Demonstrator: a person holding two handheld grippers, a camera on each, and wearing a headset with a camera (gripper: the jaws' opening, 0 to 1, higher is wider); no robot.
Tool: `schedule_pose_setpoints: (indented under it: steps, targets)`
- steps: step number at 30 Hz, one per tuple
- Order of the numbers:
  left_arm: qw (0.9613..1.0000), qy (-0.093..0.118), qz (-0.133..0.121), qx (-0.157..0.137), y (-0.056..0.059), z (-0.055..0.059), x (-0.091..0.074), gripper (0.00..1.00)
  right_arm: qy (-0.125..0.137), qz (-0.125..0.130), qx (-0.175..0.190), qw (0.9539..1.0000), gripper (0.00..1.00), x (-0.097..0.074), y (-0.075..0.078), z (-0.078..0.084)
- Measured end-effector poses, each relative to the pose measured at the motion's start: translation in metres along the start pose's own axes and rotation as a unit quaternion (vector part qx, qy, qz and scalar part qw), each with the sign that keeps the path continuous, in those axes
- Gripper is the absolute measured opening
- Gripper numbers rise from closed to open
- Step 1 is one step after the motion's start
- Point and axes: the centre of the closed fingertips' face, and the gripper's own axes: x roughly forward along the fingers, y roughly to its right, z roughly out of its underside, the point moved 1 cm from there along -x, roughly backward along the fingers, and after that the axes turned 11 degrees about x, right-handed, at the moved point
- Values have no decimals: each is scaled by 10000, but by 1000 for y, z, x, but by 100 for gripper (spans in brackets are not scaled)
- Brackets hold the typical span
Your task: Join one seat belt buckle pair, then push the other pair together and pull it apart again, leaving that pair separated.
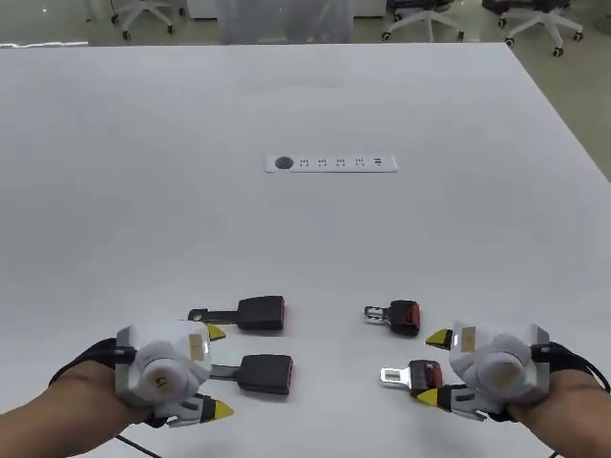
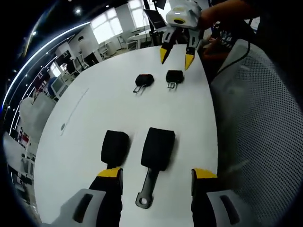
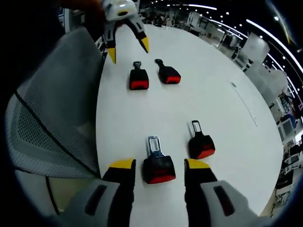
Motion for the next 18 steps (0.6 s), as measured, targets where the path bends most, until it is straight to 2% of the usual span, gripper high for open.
schedule_pose_setpoints:
  steps: [2,4,11,14,18]
  targets:
    - [9996,-136,161,185,2,3,7,56,-60,-36,-41,10000,41,2,1,3]
    - [9996,-147,211,151,0,1,13,53,-95,-71,-40,9999,40,4,4,6]
    - [9981,-218,425,379,-5,-7,29,50,-301,-224,-60,9993,37,10,7,19]
    - [9969,-291,528,512,-5,-6,34,49,-366,-309,-64,9988,36,15,7,22]
    - [9961,-343,611,544,-5,-1,39,47,-467,-383,-107,9981,36,22,7,25]
